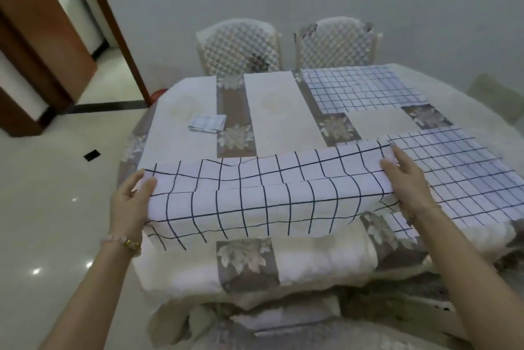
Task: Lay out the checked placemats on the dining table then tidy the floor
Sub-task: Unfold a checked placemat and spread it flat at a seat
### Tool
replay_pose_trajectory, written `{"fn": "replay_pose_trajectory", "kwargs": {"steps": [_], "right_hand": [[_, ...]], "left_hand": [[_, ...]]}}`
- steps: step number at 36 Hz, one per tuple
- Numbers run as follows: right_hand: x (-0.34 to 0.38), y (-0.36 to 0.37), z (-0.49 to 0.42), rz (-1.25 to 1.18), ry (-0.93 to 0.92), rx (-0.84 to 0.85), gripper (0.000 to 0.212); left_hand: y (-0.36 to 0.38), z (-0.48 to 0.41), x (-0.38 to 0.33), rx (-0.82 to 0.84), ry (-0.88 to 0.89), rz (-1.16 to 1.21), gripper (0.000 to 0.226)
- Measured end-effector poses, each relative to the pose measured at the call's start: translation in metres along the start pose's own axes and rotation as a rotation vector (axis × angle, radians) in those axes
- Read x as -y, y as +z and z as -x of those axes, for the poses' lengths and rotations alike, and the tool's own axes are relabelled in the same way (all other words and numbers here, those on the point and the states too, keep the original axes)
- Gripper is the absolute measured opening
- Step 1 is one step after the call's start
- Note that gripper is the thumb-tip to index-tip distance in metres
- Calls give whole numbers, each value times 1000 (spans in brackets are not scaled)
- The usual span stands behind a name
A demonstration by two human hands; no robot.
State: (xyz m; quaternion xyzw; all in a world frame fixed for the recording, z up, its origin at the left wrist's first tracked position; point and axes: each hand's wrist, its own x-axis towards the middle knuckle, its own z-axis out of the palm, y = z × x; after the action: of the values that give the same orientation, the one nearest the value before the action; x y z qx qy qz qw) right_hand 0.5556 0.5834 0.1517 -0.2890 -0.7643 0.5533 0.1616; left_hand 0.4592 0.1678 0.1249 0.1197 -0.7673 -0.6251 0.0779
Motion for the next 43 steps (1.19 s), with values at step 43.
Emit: {"fn": "replay_pose_trajectory", "kwargs": {"steps": [43], "right_hand": [[-132,36,-9,295,437,192,26]], "left_hand": [[-25,-22,133,314,-476,-304,45]]}}
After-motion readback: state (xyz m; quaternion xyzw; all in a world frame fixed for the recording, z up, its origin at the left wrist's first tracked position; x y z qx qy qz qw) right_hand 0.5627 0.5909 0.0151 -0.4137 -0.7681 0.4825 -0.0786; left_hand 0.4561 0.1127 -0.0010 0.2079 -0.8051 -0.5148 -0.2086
